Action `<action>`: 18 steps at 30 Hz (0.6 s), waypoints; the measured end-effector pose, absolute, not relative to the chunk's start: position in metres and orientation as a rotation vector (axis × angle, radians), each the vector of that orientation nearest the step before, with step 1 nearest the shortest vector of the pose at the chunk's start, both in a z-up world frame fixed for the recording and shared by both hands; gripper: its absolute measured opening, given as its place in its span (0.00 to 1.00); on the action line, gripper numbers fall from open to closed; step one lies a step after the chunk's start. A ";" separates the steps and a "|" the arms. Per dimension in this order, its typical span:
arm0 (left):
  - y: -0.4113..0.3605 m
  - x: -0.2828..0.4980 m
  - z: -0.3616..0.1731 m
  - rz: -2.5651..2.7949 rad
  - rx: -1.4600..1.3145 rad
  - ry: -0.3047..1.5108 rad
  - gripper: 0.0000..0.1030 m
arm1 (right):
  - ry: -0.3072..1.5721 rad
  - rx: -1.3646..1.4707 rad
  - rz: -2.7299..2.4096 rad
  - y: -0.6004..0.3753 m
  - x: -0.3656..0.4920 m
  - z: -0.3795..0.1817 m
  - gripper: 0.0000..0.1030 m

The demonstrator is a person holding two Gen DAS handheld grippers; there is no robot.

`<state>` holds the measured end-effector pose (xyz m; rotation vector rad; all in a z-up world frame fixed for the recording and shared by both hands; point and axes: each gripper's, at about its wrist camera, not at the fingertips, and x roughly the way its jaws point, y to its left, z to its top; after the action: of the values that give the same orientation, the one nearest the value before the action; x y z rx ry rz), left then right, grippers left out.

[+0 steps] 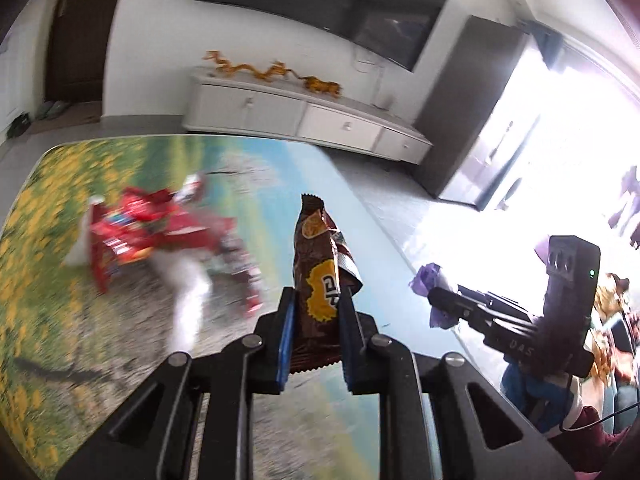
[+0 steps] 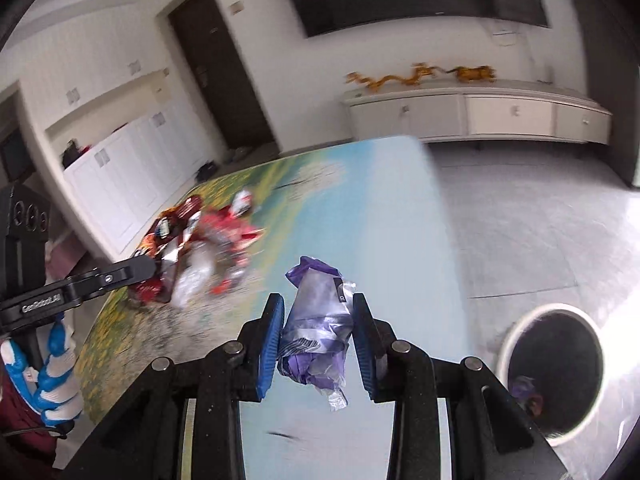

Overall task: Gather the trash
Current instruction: 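Carry both bags over the trash bin and open both tools to drop them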

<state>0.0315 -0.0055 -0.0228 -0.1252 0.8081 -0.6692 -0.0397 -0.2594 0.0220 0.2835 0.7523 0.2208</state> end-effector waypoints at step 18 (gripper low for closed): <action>-0.334 0.050 -0.068 -1.004 0.189 0.994 0.21 | 0.838 0.514 -0.293 -0.486 -0.071 -0.072 0.33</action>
<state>0.0503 -0.3340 -0.0681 0.1885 0.9937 -1.0038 -0.0706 -0.4860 -0.0722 0.5135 0.8383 -0.2929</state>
